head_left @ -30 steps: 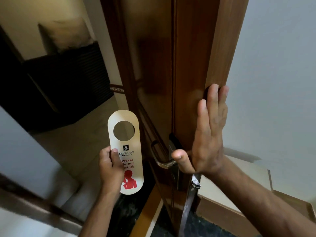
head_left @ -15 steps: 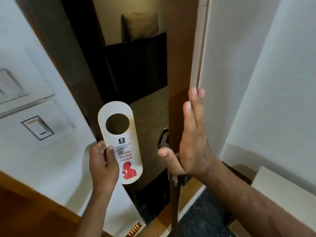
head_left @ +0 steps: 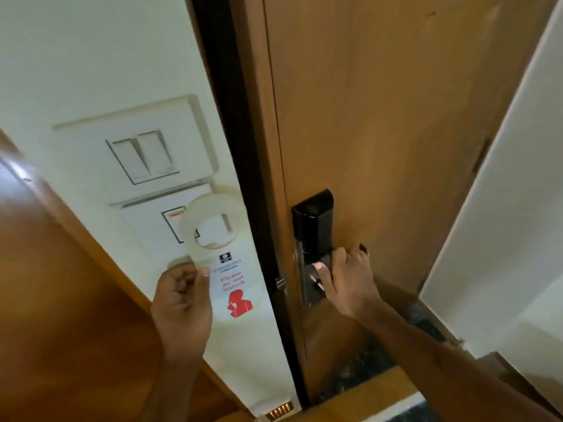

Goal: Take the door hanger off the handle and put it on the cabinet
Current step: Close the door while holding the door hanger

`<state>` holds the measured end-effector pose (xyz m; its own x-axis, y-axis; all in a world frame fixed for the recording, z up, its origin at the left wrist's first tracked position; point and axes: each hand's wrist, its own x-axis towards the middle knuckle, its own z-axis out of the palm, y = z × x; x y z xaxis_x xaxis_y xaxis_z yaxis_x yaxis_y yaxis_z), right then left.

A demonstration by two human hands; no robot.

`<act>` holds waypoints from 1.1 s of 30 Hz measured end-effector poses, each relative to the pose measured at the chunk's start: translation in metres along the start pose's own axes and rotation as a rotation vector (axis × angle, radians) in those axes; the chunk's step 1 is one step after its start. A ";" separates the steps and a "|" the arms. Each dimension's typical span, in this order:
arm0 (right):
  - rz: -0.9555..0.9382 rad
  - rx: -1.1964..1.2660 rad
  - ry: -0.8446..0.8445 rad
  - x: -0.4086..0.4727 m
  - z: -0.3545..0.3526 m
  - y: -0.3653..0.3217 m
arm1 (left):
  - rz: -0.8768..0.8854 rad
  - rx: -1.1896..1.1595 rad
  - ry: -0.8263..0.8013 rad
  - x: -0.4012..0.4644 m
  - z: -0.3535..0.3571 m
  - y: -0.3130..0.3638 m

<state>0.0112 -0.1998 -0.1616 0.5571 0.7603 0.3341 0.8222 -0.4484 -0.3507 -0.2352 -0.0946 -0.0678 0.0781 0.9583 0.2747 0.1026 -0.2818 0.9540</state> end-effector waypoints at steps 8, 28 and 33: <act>-0.173 -0.040 -0.271 0.075 0.014 -0.009 | -0.025 -0.043 0.106 -0.006 0.015 -0.001; -0.109 -0.120 -0.310 0.156 0.051 -0.037 | 0.073 -0.129 0.151 0.000 0.019 0.003; -0.126 -0.098 -0.270 0.156 0.055 -0.037 | 0.069 -0.137 0.167 0.001 0.019 0.001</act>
<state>0.0614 -0.0388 -0.1446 0.4100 0.9042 0.1199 0.8973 -0.3762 -0.2311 -0.2159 -0.0949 -0.0694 -0.0858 0.9347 0.3450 -0.0340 -0.3488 0.9366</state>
